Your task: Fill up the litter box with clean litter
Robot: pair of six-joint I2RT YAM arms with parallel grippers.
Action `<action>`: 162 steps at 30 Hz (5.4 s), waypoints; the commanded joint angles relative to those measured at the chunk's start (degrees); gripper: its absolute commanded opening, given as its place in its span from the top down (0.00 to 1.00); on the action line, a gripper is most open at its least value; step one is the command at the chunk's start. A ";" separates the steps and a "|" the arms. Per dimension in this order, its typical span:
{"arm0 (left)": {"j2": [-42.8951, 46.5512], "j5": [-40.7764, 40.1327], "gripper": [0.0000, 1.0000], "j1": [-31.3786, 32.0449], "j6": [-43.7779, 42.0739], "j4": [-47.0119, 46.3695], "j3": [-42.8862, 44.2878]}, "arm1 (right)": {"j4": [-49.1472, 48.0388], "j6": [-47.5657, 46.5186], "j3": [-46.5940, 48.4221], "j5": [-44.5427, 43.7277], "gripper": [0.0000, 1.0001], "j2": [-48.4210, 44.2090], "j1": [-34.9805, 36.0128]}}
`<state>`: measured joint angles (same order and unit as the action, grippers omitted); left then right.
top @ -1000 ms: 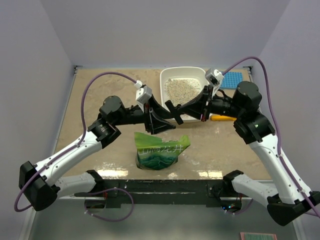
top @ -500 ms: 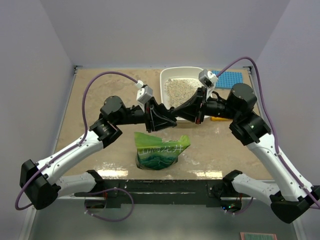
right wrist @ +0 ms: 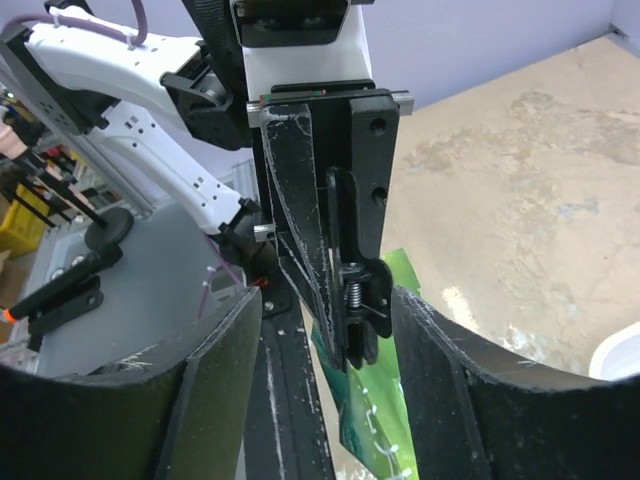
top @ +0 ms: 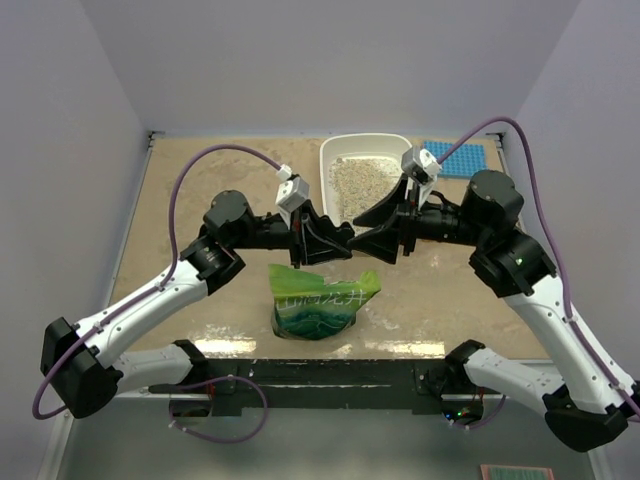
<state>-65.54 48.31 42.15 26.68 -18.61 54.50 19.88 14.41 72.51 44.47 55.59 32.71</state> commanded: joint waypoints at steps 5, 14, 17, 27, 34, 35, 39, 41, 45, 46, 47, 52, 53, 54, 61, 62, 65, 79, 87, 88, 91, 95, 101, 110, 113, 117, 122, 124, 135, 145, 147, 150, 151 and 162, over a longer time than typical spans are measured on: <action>2.08 7.84 0.95 0.48 -4.70 0.50 0.61 | 8.24 -7.47 6.68 -0.09 0.38 -1.63 -0.10; 1.64 10.48 0.92 0.48 -4.18 -0.72 1.48 | 5.18 -6.15 3.34 4.75 0.34 -1.10 -0.01; 1.38 10.66 0.91 0.48 -4.00 -1.08 1.92 | 3.51 -5.10 2.46 5.01 0.33 -0.31 -0.10; 0.50 10.66 0.91 0.65 -3.91 -1.43 2.45 | -0.28 -2.82 -0.09 6.51 0.32 0.74 0.16; -0.03 10.40 0.89 0.56 -4.09 -1.43 2.63 | -1.68 -1.85 -0.61 6.77 0.32 1.27 1.30; 0.06 10.31 0.88 0.65 -4.09 -1.43 2.63 | -1.77 -1.67 -0.62 6.60 0.32 1.36 1.83; -0.03 10.13 0.88 0.65 -4.09 -1.60 2.72 | -1.77 -1.67 -0.79 5.89 0.33 1.89 2.71; -0.03 10.13 0.87 0.65 -4.00 -1.60 2.72 | -1.69 -1.76 -0.70 5.81 0.44 1.97 2.89; 0.59 9.87 0.81 0.56 -4.26 -1.34 3.07 | 0.15 -3.16 -0.53 5.11 0.74 2.24 3.15; 0.67 9.96 0.78 0.65 -4.44 -1.25 3.24 | 0.77 -3.43 -0.53 4.49 0.84 2.50 3.15; 1.20 10.04 0.76 0.56 -4.44 -1.25 3.85 | 2.34 -3.86 -0.53 3.10 1.00 2.59 3.32; 4.36 9.61 0.45 0.56 -6.45 0.23 5.53 | 2.89 -4.13 -1.41 -4.12 1.00 0.40 3.50; 5.93 9.34 0.41 0.56 -7.77 3.03 5.53 | 2.88 -4.04 -1.15 -5.34 1.00 0.13 3.50; 6.82 7.78 0.38 0.65 -9.08 5.14 5.62 | 3.06 -3.78 -0.45 -6.31 1.00 -0.31 3.50; 11.92 -5.49 0.22 0.56 -25.42 33.95 7.03 | 11.84 -7.55 7.20 -11.95 1.00 -0.57 3.50; 12.19 -7.25 0.21 0.48 -26.23 35.64 6.76 | 14.37 -8.26 8.16 -12.04 1.00 -0.31 3.50; 12.89 -11.57 0.20 0.48 -29.40 40.05 4.66 | 19.65 -12.03 11.42 -12.65 1.00 0.56 3.50; 11.05 -13.95 0.04 0.56 -32.56 41.20 -5.98 | 21.34 -13.89 7.47 -10.72 1.00 -1.72 3.59; 9.90 -16.85 0.10 0.56 -34.23 44.36 -6.69 | 20.73 -13.98 4.22 -10.55 1.00 -1.01 3.50; 9.90 -16.94 0.11 0.56 -34.84 45.15 -6.69 | 20.64 -13.98 3.96 -10.11 1.00 -0.67 3.50; 10.08 -17.03 0.24 0.48 -35.90 45.94 -7.30 | 20.03 -14.06 3.17 -8.97 1.00 0.13 3.50; 9.55 -17.82 0.47 0.56 -37.31 47.53 -8.00 | 18.88 -14.06 1.50 -7.12 1.00 0.83 3.50; 9.64 -22.91 0.94 0.56 -36.52 47.00 -8.80 | 17.48 -16.96 -2.10 -4.05 1.00 1.10 3.59; 11.04 -23.18 1.00 0.48 -37.05 45.86 -8.97 | 5.89 -21.52 -9.83 0.88 1.00 -0.57 4.29; 12.19 -22.92 1.00 0.48 -37.31 45.86 -9.06 | 1.05 -25.12 -12.12 4.04 1.00 -2.24 4.29; 13.50 -21.60 1.00 0.56 -37.05 45.24 -9.59 | -2.65 -30.22 -14.59 8.78 1.00 -2.42 4.29; 13.77 -20.46 1.00 0.48 -36.70 45.07 -9.50 | -3.97 -35.41 -16.43 11.25 1.00 -0.58 4.29; 13.68 -20.01 1.00 0.56 -36.43 44.81 -9.59 | -5.02 -36.73 -16.87 11.78 1.00 0.04 4.29; 13.94 -19.31 1.00 0.56 -35.47 44.28 -9.76 | -8.36 -41.58 -18.10 14.59 1.00 4.44 4.29; 14.12 -20.01 1.00 0.56 -35.55 44.28 -9.41 | -7.84 -41.22 -19.16 14.33 1.00 6.19 4.29; 14.30 -20.54 1.00 0.56 -35.55 44.19 -9.41 | -6.44 -41.83 -18.90 13.46 1.00 6.72 4.38; 14.30 -20.63 1.00 0.48 -35.64 44.36 -9.24 | -3.98 -42.63 -18.63 11.26 1.00 6.98 4.64; 14.30 -20.72 1.00 0.56 -35.55 44.28 -9.24 | -3.45 -42.89 -18.63 10.38 1.00 7.16 4.73; 14.21 -21.16 1.00 0.48 -34.85 44.63 -8.53 | 12.00 -48.60 -12.85 -1.82 1.00 9.97 7.28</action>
<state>-52.80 28.47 42.89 -8.60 27.86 44.51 23.86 -30.50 55.05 50.28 64.42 38.72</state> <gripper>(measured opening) 0.030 0.081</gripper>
